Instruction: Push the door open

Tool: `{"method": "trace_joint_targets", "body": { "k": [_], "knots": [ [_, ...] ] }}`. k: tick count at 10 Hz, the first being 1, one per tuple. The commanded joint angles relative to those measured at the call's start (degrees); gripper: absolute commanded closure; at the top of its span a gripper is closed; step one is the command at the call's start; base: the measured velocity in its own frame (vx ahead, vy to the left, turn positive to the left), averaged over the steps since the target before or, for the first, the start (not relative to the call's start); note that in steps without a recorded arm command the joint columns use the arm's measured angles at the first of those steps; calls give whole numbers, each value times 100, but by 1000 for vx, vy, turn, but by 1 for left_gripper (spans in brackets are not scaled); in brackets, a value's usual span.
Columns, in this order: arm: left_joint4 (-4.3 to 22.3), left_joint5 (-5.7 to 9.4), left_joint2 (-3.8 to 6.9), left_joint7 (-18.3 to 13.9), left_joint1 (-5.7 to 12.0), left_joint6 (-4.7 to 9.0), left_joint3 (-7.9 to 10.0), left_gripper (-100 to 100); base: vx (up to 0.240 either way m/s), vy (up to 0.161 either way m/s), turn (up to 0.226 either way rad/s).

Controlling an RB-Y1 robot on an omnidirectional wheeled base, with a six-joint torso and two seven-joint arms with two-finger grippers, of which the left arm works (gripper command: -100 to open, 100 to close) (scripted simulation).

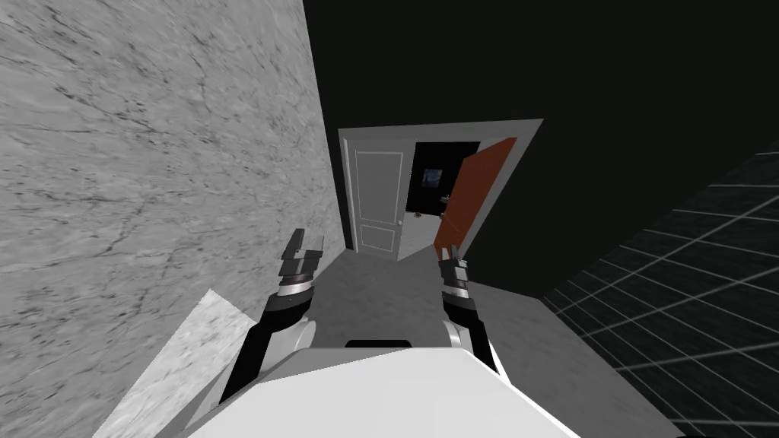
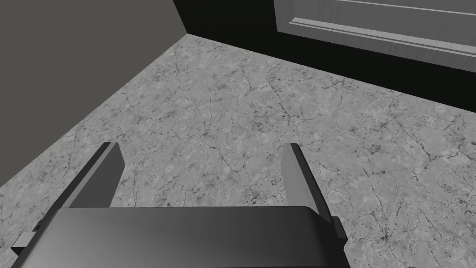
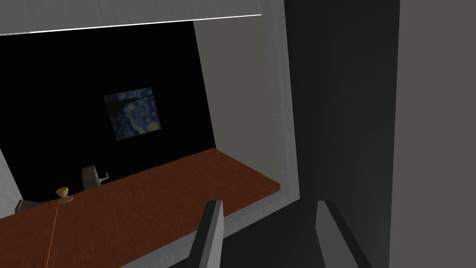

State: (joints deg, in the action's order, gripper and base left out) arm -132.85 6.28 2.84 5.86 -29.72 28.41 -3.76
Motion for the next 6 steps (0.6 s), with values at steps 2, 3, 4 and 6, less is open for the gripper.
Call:
{"method": "trace_joint_targets", "body": {
  "k": [2, 3, 4, 6],
  "knots": [
    [355, 326, 66, -334, 22, 241, -134, -100, 183, -37, -237],
    [436, 400, 80, -407, 25, 295, -163, -100, 166, -6, -145],
    [516, 475, 95, -481, 29, 349, -193, -100, 122, -5, -88],
    [770, 709, 138, -713, 40, 519, -285, -100, 141, -16, -184]
  ]
}}
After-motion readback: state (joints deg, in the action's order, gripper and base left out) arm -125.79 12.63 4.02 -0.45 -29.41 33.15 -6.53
